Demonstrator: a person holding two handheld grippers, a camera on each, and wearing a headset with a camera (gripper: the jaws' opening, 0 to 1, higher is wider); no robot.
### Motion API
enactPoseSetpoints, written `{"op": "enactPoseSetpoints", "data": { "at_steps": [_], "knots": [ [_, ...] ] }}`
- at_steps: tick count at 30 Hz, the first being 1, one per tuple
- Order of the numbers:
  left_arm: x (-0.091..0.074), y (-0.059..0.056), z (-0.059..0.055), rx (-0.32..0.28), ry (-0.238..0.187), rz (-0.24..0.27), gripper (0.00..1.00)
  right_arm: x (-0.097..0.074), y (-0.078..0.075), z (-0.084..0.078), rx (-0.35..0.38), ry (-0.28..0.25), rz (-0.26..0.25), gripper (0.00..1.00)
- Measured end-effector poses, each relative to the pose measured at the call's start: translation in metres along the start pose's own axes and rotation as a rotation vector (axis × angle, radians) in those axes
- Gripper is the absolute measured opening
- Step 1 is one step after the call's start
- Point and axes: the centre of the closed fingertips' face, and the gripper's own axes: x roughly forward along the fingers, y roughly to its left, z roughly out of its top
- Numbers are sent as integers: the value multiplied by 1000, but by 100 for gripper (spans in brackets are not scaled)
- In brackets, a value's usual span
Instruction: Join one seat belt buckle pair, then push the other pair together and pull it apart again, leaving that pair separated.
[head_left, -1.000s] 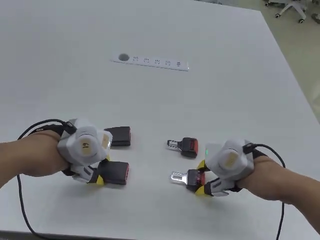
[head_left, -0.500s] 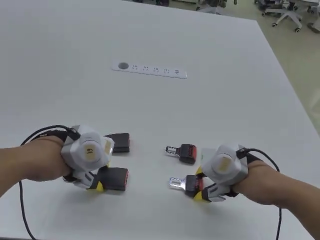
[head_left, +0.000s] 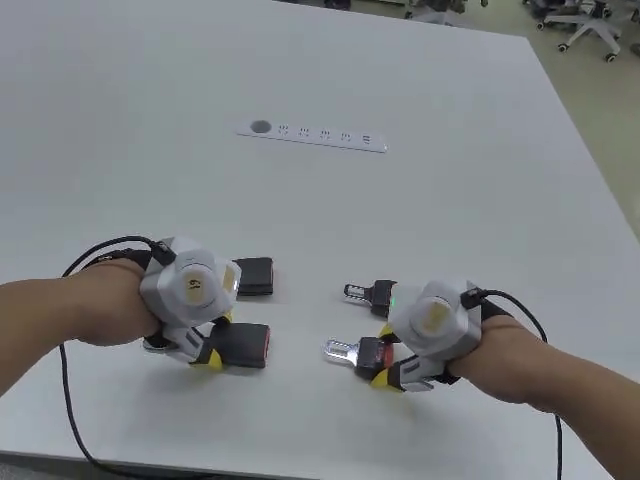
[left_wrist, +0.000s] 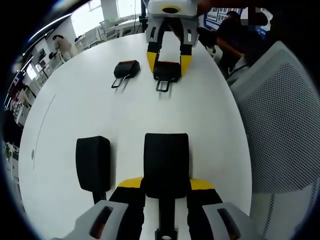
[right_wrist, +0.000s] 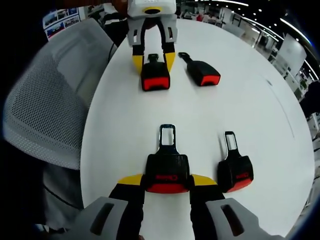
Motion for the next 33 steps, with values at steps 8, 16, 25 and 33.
{"op": "enactPoseSetpoints", "data": {
  "at_steps": [8,16,25,33],
  "knots": [
    [2,2,-2,5,14,-1,33,9,5,18,-13,-15,20,32],
    [3,4,-5,-3,21,3,33,16,10,34,-28,-26,23,32],
    [3,4,-6,-8,27,7,33,27,16,57,-37,-37,30,32],
    [4,5,-7,-9,36,8,33,30,16,63,-30,-35,23,32]
  ]
}}
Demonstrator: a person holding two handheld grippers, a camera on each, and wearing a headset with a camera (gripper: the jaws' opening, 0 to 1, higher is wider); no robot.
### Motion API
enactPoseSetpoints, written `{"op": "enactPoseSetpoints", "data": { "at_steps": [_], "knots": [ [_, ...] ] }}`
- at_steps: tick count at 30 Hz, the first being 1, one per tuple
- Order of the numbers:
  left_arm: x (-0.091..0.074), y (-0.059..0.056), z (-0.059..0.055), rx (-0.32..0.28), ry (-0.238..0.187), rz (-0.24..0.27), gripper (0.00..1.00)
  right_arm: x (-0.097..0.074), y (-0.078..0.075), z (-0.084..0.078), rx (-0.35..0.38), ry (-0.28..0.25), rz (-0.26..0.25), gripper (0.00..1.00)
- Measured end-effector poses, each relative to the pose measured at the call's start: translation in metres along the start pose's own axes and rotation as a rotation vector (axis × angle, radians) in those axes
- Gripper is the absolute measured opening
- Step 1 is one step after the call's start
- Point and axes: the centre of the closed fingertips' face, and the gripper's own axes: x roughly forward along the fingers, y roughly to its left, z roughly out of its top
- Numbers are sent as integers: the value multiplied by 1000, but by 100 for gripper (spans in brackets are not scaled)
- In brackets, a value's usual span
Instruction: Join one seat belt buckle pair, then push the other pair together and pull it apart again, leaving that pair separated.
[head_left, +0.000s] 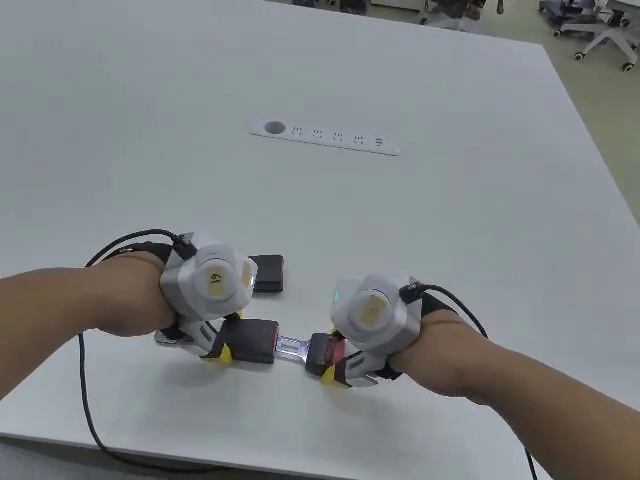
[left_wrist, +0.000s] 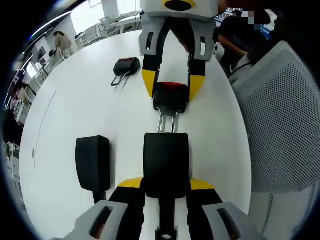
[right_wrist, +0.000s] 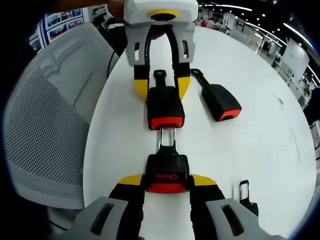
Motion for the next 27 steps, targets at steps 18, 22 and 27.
{"op": "enactPoseSetpoints", "data": {
  "at_steps": [18,22,27],
  "knots": [
    [0,-3,3,21,8,-7,33,7,-3,13,-2,-62,30,32],
    [-1,-3,4,34,-4,-12,33,7,-2,13,-10,-64,40,31],
    [-2,-4,6,34,-4,-13,32,9,-3,14,-19,-69,36,31]
  ]
}}
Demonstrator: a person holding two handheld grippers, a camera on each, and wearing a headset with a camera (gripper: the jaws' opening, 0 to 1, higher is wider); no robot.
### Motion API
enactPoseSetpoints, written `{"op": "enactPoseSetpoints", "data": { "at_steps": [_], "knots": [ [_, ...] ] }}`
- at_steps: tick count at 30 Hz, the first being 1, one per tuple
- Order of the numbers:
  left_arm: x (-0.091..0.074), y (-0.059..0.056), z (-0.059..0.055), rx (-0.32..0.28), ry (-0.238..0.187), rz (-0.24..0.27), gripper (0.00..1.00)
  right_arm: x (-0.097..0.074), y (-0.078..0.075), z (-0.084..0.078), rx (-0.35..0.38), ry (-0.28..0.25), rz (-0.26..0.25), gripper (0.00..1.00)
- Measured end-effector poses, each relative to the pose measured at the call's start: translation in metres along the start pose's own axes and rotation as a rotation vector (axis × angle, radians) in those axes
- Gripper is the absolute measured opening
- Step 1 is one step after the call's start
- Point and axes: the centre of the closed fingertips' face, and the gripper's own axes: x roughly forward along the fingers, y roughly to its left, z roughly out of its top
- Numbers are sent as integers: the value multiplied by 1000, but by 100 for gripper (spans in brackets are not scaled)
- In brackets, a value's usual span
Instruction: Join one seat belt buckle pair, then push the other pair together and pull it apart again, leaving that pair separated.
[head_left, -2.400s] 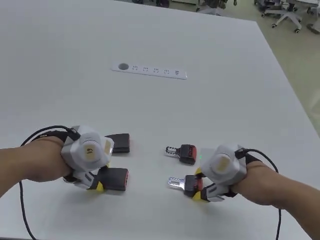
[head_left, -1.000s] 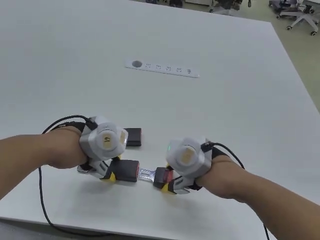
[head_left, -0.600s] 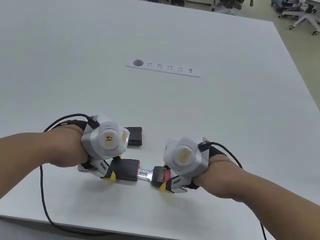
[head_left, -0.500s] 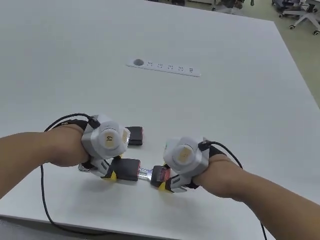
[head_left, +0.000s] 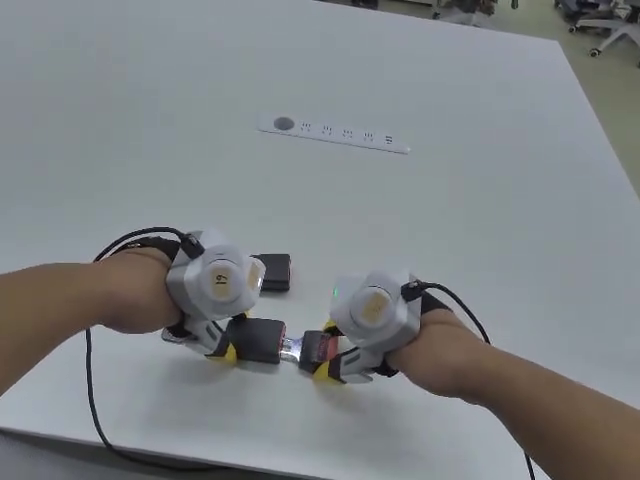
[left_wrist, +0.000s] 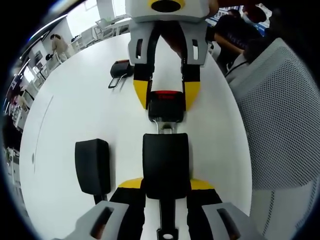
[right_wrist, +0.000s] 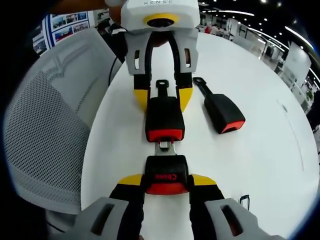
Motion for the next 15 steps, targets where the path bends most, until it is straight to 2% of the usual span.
{"op": "enactPoseSetpoints", "data": {
  "at_steps": [7,9,15],
  "knots": [
    [0,0,2,5,4,-7,32,4,-5,5,-13,8,-4,30],
    [0,0,2,7,9,-7,32,6,-5,5,-31,25,2,30],
    [0,0,2,8,0,-6,31,12,-2,14,-52,31,-1,29]
  ]
}}
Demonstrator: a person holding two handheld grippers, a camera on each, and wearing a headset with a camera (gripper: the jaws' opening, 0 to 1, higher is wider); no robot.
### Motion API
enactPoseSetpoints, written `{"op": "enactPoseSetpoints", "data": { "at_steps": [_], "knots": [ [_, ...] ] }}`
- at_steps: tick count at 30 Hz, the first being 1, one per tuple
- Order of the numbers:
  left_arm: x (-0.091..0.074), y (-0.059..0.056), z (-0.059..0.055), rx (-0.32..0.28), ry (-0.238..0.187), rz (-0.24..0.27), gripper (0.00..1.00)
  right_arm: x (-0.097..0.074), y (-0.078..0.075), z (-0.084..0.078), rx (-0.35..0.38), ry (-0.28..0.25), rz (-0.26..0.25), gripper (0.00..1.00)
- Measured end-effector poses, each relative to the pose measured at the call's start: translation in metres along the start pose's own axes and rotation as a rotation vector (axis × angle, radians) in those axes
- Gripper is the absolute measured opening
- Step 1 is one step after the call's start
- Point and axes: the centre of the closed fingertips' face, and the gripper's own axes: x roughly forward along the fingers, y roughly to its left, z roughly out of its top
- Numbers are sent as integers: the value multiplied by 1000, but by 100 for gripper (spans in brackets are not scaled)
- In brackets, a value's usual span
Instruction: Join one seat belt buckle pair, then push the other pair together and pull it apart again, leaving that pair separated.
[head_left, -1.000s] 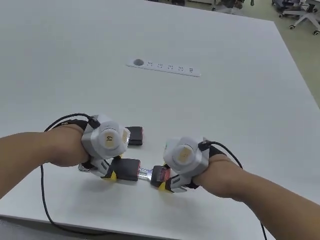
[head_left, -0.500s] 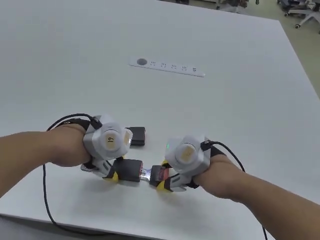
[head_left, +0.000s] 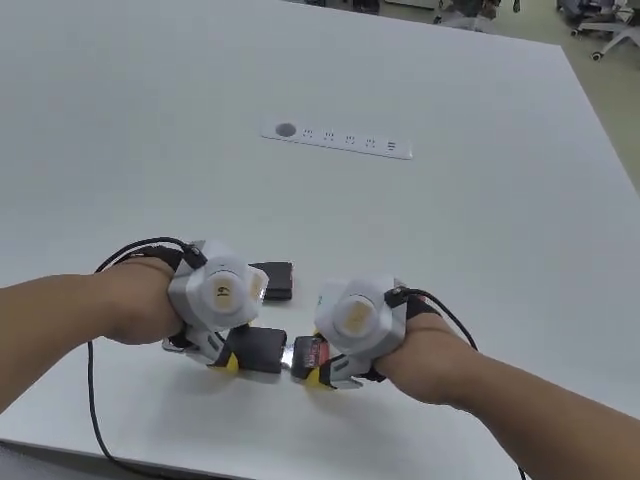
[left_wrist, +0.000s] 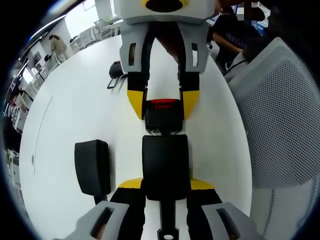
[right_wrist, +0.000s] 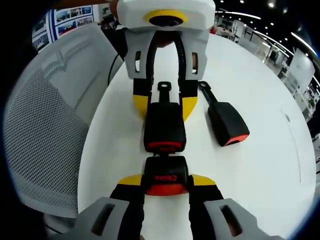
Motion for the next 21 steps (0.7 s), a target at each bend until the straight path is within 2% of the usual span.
{"op": "enactPoseSetpoints", "data": {
  "at_steps": [5,7,10,15,18,19,21],
  "knots": [
    [2,2,-2,3,9,0,31,1,0,0,14,-9,-4,29],
    [1,1,-4,3,9,-3,31,0,3,7,4,-22,-18,29],
    [0,0,-4,0,-2,-2,31,-1,3,4,3,-15,-10,29],
    [0,1,-4,4,10,-2,32,-1,3,4,5,-15,-11,29],
    [0,2,-5,-19,14,6,32,-3,5,4,-3,-12,-11,30],
    [-1,2,-5,-21,8,9,32,-4,5,4,-12,-9,-10,30],
    [-1,2,-5,-48,-42,14,32,-5,4,4,-18,-8,-7,30]
  ]
}}
